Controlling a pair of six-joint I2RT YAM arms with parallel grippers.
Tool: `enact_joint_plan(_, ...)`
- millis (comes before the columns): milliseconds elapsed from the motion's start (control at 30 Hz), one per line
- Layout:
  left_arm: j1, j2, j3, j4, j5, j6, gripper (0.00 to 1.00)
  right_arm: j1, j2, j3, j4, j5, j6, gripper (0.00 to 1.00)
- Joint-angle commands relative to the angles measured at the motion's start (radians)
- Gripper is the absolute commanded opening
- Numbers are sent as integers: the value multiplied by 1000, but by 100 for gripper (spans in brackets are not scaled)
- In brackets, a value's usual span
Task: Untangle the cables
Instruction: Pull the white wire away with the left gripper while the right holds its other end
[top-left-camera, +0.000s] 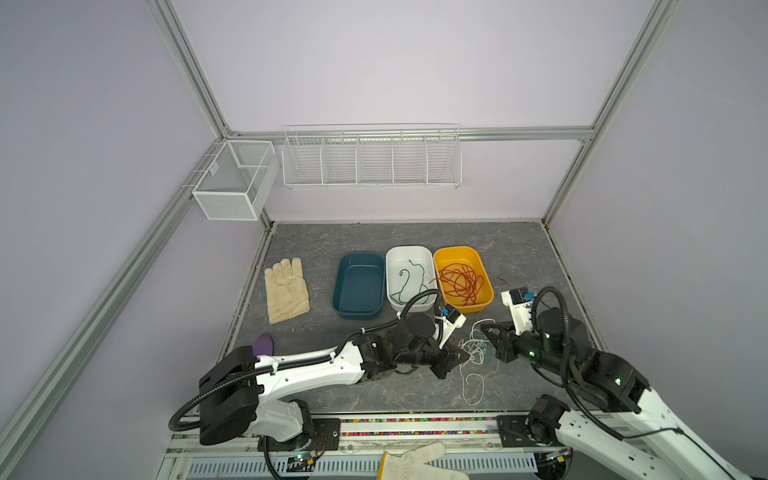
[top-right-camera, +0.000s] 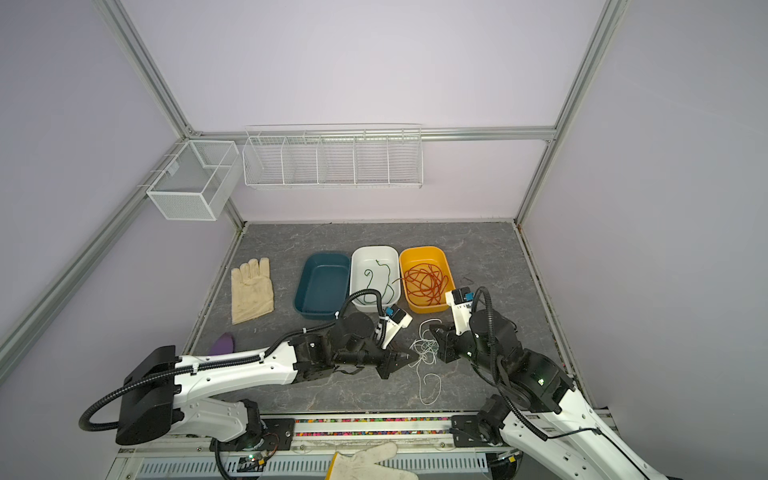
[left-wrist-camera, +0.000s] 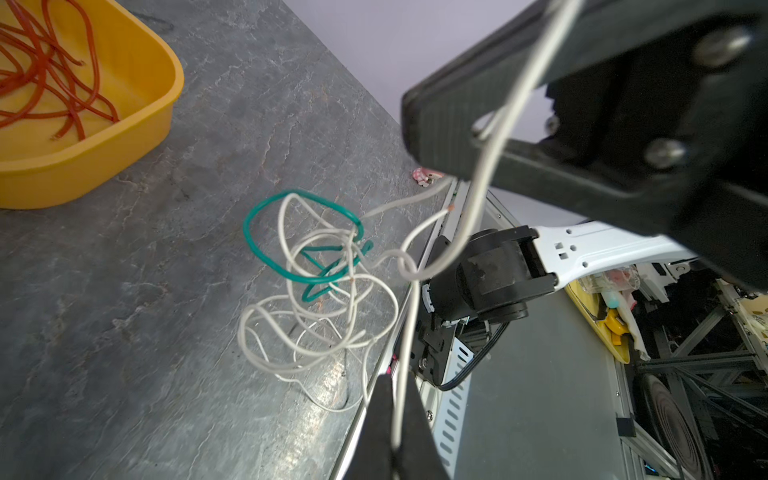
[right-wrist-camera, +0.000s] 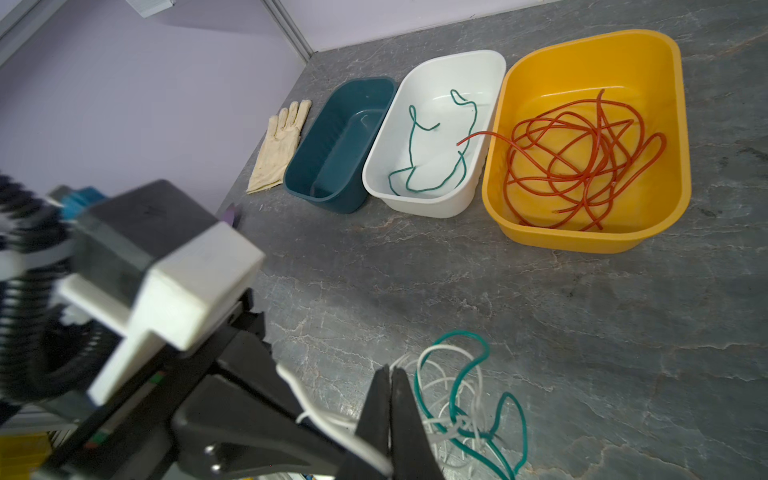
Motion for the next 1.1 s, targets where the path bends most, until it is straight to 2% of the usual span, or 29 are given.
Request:
enact_joint_plan(0,-5,-142,-26,-84,-34,15,0,-4,19,-36,11,73,35,6)
enact_joint_plan(267,-5,-532,-39,-385,-185,4,0,-20,83,-113,54,138,107,6)
enact_joint_plan(333,-5,-637,-19,-469,-236,-1,0,-33,106,-134,73,132,119,6)
enact_joint_plan(433,-4,-716,46,-634,-309,9,0,-53,136,-162,100,113,136,6)
enact_joint_plan(700,-4,-797,339,-1015,-541,48,0,-140,224,-242,137,77,186,6)
enact_joint_plan(800,-3,-803,437,-1088,-605,53,0,-171,259,-274,173,30,196,6)
enact_joint_plan(933,-3,-772,556,-1178,-672,77,0,-184,297,-297,196,35,207,6)
enact_joint_plan(1067,-4,-744,651,-1219,-696,97,0,-209,353,-319,227,14,201,6)
